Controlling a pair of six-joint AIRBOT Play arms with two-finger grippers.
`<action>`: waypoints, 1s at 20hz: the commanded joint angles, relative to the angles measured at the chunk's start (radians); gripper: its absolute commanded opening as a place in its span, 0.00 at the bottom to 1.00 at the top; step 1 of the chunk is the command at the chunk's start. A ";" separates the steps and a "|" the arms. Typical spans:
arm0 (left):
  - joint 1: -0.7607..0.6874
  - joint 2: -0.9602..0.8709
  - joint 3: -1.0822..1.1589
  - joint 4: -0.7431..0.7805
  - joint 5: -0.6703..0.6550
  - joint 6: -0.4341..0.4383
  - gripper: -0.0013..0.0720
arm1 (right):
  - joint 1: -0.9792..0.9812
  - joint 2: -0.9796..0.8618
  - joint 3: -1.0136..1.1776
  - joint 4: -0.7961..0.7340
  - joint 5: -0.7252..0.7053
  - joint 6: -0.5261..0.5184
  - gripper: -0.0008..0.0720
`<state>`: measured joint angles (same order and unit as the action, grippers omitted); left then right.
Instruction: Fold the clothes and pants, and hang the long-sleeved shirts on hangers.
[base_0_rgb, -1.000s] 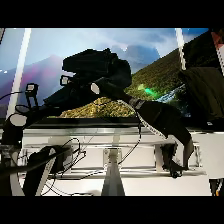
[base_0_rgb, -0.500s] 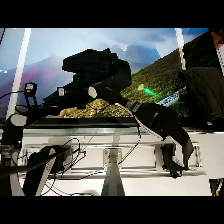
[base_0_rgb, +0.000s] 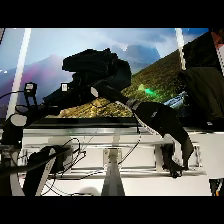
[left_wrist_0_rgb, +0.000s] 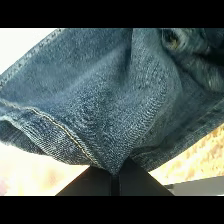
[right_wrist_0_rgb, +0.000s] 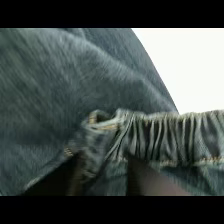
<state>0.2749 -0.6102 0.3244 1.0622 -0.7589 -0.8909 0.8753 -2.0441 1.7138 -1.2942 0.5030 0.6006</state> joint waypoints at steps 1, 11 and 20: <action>0.001 0.000 0.000 0.000 0.000 0.000 0.04 | -0.002 0.000 0.000 -0.023 0.013 0.030 0.36; 0.001 -0.003 0.000 0.000 0.000 -0.001 0.04 | 0.029 0.003 0.000 0.066 0.025 0.043 0.04; 0.002 -0.039 0.016 0.001 0.274 -0.506 0.04 | -0.258 0.279 0.000 -0.053 0.027 0.464 0.04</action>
<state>0.2760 -0.6430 0.3298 1.0618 -0.6033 -1.1870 0.7341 -1.8648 1.7134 -1.3140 0.5316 0.9108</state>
